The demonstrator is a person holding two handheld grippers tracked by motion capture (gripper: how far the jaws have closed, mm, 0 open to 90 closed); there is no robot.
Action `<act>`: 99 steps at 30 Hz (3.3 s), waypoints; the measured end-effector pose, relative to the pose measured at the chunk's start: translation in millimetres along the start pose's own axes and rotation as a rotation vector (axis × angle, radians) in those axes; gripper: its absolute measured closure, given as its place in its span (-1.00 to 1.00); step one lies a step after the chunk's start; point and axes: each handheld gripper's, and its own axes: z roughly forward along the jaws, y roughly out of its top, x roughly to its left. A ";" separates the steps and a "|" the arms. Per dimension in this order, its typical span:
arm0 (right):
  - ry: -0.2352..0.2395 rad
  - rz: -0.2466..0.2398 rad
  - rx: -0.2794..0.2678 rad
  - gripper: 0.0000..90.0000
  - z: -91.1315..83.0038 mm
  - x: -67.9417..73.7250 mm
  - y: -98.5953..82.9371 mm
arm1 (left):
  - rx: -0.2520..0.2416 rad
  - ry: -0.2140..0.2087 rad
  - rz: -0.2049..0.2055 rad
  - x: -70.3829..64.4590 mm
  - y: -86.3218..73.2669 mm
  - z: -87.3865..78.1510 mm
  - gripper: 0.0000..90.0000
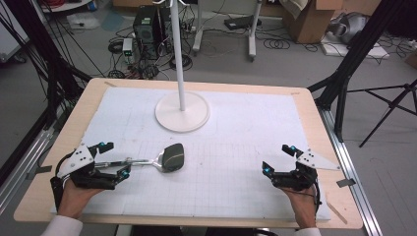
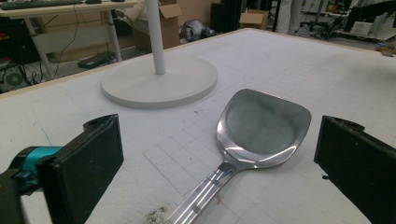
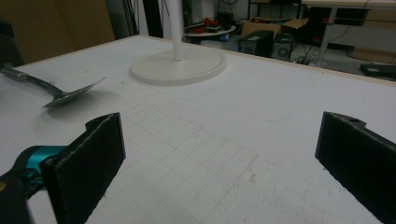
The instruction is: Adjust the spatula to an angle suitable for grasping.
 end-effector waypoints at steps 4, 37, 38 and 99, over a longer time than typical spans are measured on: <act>-0.003 0.002 0.001 -0.99 0.1 -0.5 -0.3 | 0.000 -0.001 0.002 0.8 0.0 0.5 -0.96; -0.007 0.014 -0.010 -0.99 2.3 -0.4 -0.6 | 0.141 -0.167 0.035 23.0 39.2 6.5 -0.96; -0.009 0.014 -0.010 -0.99 2.3 -0.7 -0.7 | 0.157 -0.164 0.049 26.0 44.4 7.1 -0.96; -0.001 -0.009 0.005 -0.99 10.5 2.7 -0.9 | 0.975 -0.454 0.453 46.3 50.0 84.3 -0.66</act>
